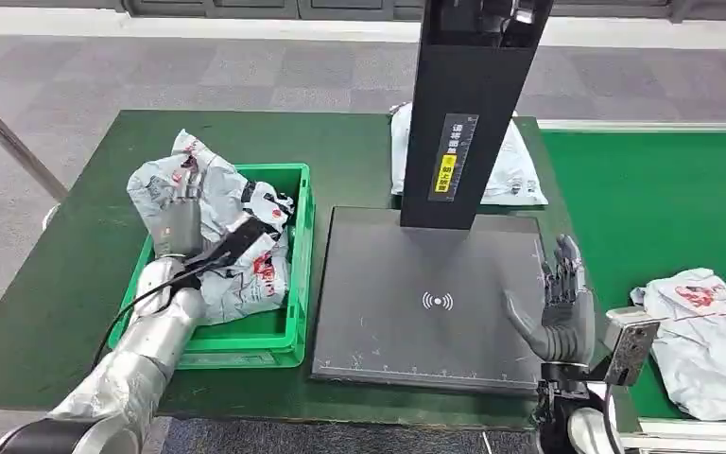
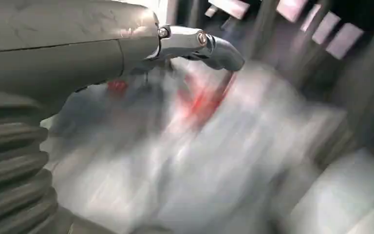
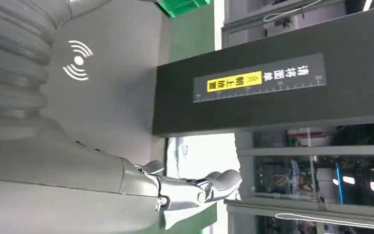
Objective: Moved the parcel from conveyor to table for the left to box.
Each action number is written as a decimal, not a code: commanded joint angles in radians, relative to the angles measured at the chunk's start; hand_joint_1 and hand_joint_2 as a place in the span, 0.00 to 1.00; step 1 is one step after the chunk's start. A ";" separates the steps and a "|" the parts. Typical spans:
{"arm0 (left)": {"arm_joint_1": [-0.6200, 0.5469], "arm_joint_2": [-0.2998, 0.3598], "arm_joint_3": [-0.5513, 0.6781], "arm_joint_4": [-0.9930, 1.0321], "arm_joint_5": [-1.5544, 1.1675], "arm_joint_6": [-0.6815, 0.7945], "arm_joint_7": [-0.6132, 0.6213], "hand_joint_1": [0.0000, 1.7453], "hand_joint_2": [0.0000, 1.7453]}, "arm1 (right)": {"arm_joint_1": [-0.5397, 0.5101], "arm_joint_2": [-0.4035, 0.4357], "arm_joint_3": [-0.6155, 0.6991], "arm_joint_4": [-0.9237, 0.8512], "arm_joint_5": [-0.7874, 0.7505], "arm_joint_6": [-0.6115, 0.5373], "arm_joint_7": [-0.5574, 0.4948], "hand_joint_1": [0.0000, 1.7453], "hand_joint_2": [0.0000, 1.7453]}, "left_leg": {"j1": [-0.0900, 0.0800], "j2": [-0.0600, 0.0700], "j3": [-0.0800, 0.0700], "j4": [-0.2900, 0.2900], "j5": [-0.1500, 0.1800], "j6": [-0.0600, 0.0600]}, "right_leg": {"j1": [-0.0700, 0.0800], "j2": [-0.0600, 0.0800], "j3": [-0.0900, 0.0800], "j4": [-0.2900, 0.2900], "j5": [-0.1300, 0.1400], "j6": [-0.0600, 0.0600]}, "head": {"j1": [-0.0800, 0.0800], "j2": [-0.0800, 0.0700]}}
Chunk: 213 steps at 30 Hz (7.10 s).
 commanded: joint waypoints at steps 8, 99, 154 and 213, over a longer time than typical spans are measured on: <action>0.202 -0.039 -0.316 -0.569 0.770 -0.150 -0.163 0.00 1.00 | 0.013 -0.008 -0.052 0.007 0.008 -0.038 -0.042 0.00 1.00 | 0.000 -0.002 0.000 -0.002 -0.001 0.000 | 0.001 -0.003 0.002 -0.004 0.000 0.000 | 0.000 0.000; 0.113 -0.127 -0.747 -0.072 1.113 -0.538 -0.203 0.00 1.00 | -0.529 -0.383 -0.245 1.304 0.957 0.100 0.652 1.00 1.00 | -0.002 0.000 0.003 0.003 -0.001 0.016 | -0.002 0.000 0.016 -0.016 0.008 0.015 | 0.000 0.000; 0.212 -0.102 -0.502 -0.417 0.796 -0.241 -0.188 0.00 1.00 | -0.051 -0.083 0.277 0.279 0.987 -0.040 0.446 0.00 1.00 | 0.001 -0.005 0.001 -0.002 0.001 0.009 | 0.001 -0.004 0.009 -0.012 0.002 0.009 | 0.000 0.000; 0.036 -0.240 -1.019 0.343 0.253 -0.482 0.192 0.02 1.00 | -0.178 0.025 -0.133 0.213 0.060 -0.247 -0.081 0.00 1.00 | -0.001 -0.005 0.007 -0.003 0.001 0.008 | -0.001 -0.005 0.016 -0.011 0.003 0.009 | 0.000 0.000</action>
